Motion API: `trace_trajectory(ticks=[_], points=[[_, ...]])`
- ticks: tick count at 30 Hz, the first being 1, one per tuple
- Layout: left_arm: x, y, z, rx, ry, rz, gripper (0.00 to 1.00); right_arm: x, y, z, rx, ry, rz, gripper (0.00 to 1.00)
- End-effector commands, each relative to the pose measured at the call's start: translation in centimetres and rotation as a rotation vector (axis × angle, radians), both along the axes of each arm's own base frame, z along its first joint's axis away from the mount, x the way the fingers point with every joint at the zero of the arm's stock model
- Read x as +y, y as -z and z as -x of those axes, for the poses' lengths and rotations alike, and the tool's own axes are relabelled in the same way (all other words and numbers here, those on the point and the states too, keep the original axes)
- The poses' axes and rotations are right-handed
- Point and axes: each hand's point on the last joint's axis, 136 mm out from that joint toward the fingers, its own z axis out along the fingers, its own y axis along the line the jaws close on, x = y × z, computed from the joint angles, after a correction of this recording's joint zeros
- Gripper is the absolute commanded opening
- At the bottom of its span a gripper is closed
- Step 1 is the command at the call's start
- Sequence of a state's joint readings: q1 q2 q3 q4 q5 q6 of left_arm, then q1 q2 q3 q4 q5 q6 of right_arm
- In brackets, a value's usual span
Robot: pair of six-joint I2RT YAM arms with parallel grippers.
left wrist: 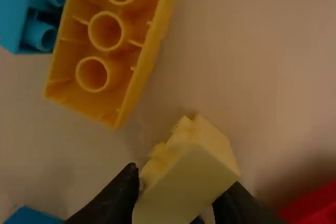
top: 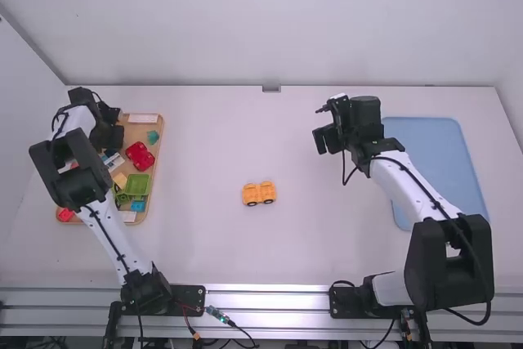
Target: Assemble lego blocks to make yellow taxi
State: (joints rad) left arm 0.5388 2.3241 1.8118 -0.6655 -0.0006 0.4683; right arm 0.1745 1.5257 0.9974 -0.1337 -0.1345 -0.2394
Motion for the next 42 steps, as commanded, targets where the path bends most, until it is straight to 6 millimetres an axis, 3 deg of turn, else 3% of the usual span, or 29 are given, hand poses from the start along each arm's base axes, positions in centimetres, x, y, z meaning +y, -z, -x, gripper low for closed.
trace_trajectory(ticks=[1,7,11,15,19,26,42], points=[[-0.18,-0.84,0.4,-0.025,-0.124,0.039,0.45,0.27,-0.69,-0.54,-0.017,-0.006,0.0,0.99],[-0.18,-0.84,0.4,-0.026,-0.128,0.04,0.64,0.27,-0.69,-0.54,-0.017,-0.006,0.0,0.99],[-0.03,-0.94,0.12,-0.011,0.052,-0.013,0.57,0.28,-0.7,-0.55,-0.018,-0.006,-0.001,0.99],[0.11,-1.0,-0.01,0.01,0.224,-0.065,0.36,0.27,-0.69,-0.54,-0.016,-0.003,-0.004,0.99],[0.1,-0.99,0.01,0.017,0.27,-0.076,0.35,0.28,-0.7,-0.55,-0.011,0.009,-0.016,0.99],[0.13,-1.04,-0.13,0.013,0.27,-0.079,0.25,0.26,-0.76,-0.61,-0.015,0.01,-0.016,0.99],[-0.49,-0.72,0.72,0.01,0.032,0.014,0.22,0.3,-0.97,-0.8,-0.027,0.009,-0.018,0.99]])
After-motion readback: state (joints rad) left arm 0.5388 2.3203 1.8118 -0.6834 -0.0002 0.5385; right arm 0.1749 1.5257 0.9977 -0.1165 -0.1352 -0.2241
